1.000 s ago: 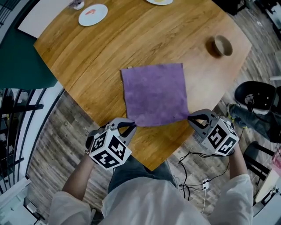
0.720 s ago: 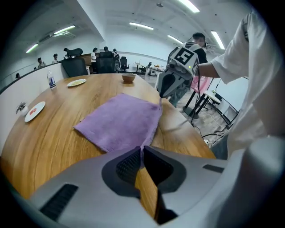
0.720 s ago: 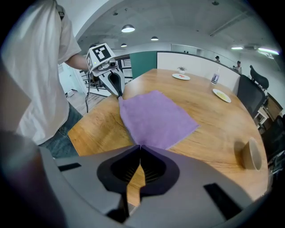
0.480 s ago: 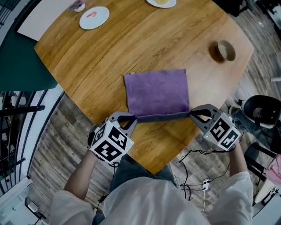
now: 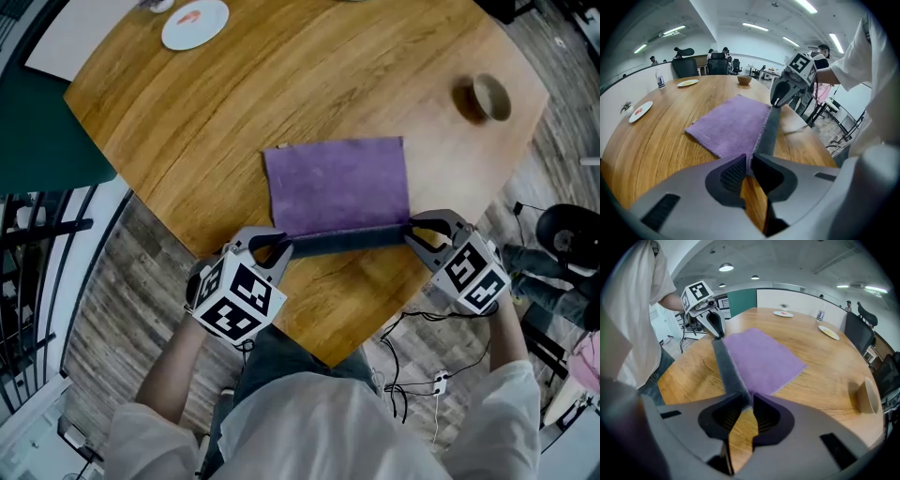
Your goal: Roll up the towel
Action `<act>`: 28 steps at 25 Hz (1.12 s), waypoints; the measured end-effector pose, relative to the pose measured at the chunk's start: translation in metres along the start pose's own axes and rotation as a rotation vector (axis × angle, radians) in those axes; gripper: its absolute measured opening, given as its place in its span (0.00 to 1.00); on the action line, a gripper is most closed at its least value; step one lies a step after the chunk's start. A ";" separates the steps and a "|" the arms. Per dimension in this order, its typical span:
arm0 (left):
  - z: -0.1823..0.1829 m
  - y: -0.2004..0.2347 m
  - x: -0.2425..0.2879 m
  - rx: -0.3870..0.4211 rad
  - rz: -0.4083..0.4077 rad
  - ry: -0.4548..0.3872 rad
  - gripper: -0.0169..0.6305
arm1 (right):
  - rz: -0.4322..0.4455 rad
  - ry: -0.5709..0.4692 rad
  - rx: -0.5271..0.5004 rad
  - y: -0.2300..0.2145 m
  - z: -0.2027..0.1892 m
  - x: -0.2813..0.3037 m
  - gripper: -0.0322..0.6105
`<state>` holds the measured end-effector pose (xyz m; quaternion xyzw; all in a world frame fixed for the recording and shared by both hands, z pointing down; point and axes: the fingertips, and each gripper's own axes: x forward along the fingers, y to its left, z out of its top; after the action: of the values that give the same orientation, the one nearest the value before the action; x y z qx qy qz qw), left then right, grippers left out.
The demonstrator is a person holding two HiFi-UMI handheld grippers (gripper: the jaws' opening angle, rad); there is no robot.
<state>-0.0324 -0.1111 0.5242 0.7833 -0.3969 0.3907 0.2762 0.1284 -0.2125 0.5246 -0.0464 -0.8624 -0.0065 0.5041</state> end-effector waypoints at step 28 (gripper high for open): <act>-0.026 -0.067 -0.009 0.202 -0.042 0.030 0.17 | 0.073 0.040 -0.105 0.063 -0.023 -0.013 0.22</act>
<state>0.0108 -0.0526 0.5226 0.8093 -0.3349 0.4346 0.2098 0.1603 -0.1520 0.5221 -0.1041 -0.8483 -0.0341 0.5180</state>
